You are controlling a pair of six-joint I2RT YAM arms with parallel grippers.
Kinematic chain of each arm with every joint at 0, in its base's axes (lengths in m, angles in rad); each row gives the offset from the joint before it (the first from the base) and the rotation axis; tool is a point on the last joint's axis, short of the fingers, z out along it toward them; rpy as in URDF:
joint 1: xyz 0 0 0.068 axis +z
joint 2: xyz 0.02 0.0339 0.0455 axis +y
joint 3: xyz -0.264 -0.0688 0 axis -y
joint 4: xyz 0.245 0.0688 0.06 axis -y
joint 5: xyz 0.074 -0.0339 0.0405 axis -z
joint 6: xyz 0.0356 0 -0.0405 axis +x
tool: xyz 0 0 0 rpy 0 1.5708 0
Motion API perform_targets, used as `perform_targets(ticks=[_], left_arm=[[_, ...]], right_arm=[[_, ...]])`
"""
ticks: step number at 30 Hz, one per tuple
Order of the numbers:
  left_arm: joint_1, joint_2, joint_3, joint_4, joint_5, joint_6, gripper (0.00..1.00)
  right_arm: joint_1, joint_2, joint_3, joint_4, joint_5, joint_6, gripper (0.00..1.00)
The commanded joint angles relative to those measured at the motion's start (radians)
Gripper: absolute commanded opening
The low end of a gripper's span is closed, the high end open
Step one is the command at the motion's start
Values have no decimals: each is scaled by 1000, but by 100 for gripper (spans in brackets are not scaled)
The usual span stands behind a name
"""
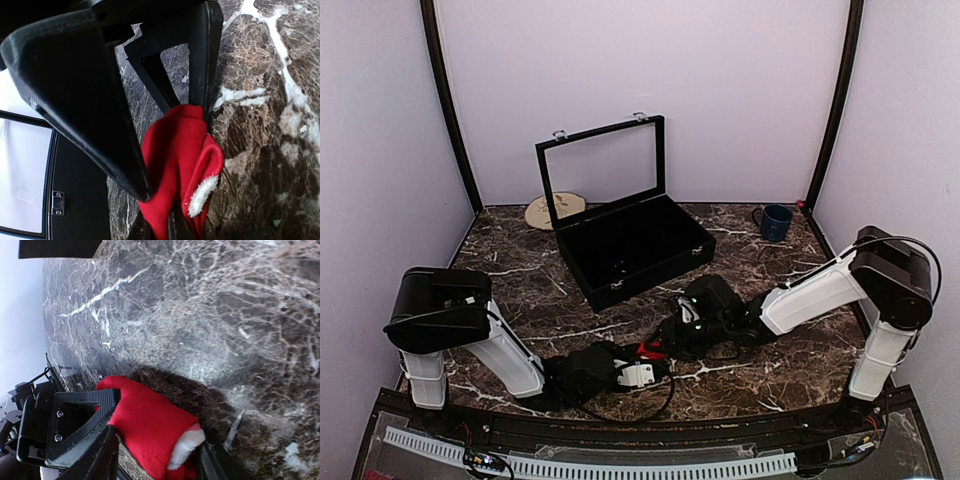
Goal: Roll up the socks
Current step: Roll the sock at the center of the board.
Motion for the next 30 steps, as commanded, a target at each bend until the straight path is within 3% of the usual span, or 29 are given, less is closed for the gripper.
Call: perform_targets(ticks=[1, 14, 18, 26, 30], left_arm=[[-6, 52, -46, -126, 2, -3, 0], [-6, 54, -54, -123, -31, -28, 0], [-6, 54, -45, -140, -63, -63, 0], [-5, -12, 16, -335, -67, -218, 7], [0, -66, 51, -463, -47, -300, 25]], right_arm=[[32, 72, -20, -80, -25, 10, 45], [64, 131, -37, -55, 1, -4, 16], [70, 124, -32, -77, 35, -23, 1], [78, 105, -26, -133, 120, -70, 0], [81, 94, -26, -155, 165, -92, 0]])
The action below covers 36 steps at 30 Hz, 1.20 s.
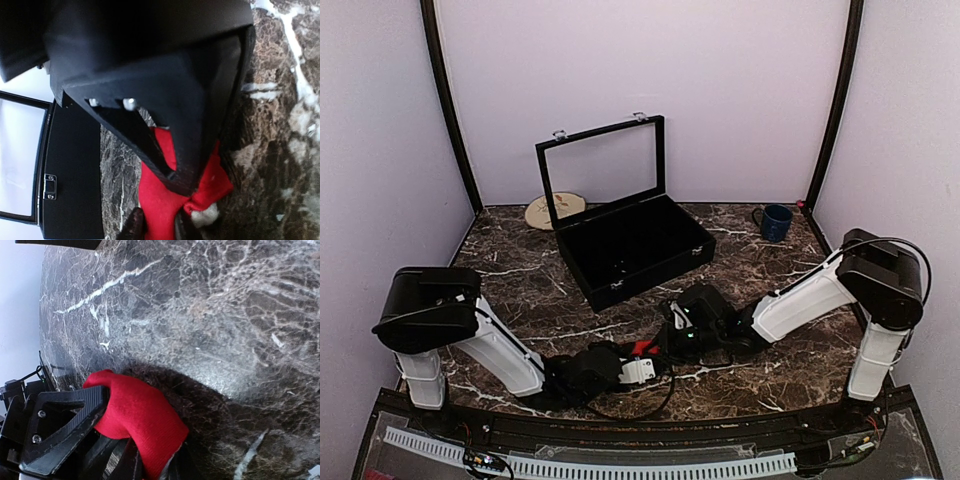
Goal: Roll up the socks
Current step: Roll the sock at the center of the board.
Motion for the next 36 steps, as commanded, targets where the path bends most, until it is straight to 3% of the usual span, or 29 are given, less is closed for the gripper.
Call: perform_targets(ticks=[1, 6, 21, 36], left_arm=[[16, -41, 28, -347, 45, -182, 31], [40, -133, 54, -488, 94, -293, 41], [200, -331, 204, -895, 444, -434, 44], [349, -254, 468, -1262, 1066, -485, 48]], right_arm=[[30, 33, -29, -225, 102, -63, 0], [40, 33, -14, -255, 159, -96, 0], [100, 15, 13, -353, 347, -208, 0], [151, -29, -14, -369, 494, -291, 0]])
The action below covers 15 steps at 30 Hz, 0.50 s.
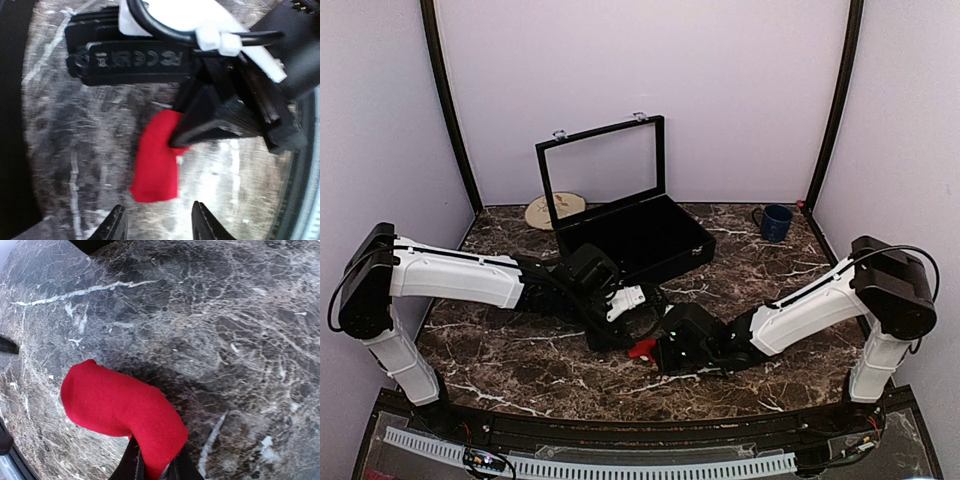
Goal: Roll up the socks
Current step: Roll the sock at the center of the board.
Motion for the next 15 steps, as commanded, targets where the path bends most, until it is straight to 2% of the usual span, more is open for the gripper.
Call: perform_targets(ticks=[1, 6, 15], left_arm=[[34, 40, 63, -175, 275, -19, 49], [39, 105, 118, -244, 421, 4, 55], [61, 182, 179, -192, 398, -39, 59]], right_arm=[[6, 16, -54, -184, 57, -41, 0], [6, -5, -70, -156, 68, -56, 0], [10, -24, -139, -77, 26, -71, 0]])
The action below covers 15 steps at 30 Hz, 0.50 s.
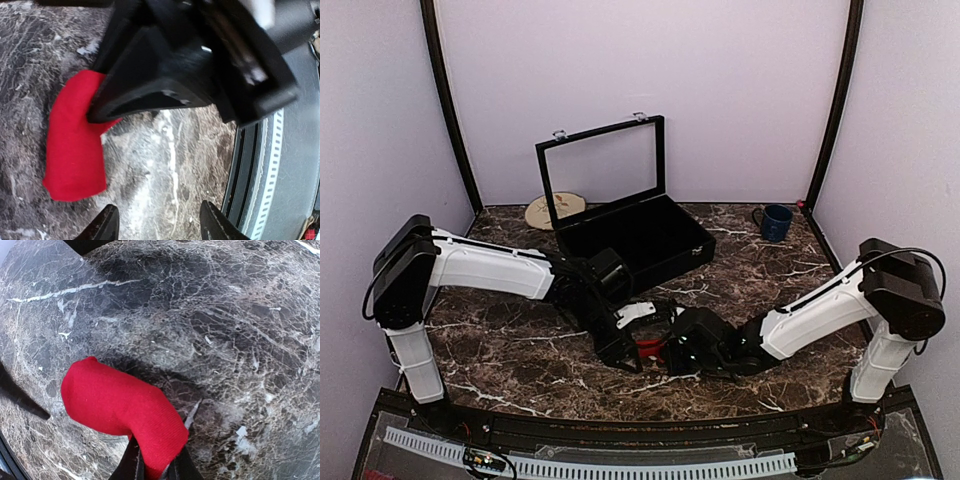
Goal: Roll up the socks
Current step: Roll the sock at the center of the board.
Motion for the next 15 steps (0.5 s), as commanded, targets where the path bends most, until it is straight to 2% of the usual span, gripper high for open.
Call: perform_targets(ticks=[1, 7, 15], left_arm=[[29, 6, 35, 29, 25, -40, 59], [87, 5, 2, 119, 113, -108, 59], [98, 81, 38, 121, 186, -93, 61]], right_arm=[[9, 20, -71, -112, -23, -22, 0], [14, 8, -110, -92, -39, -11, 0], [15, -20, -141, -55, -46, -37, 0]])
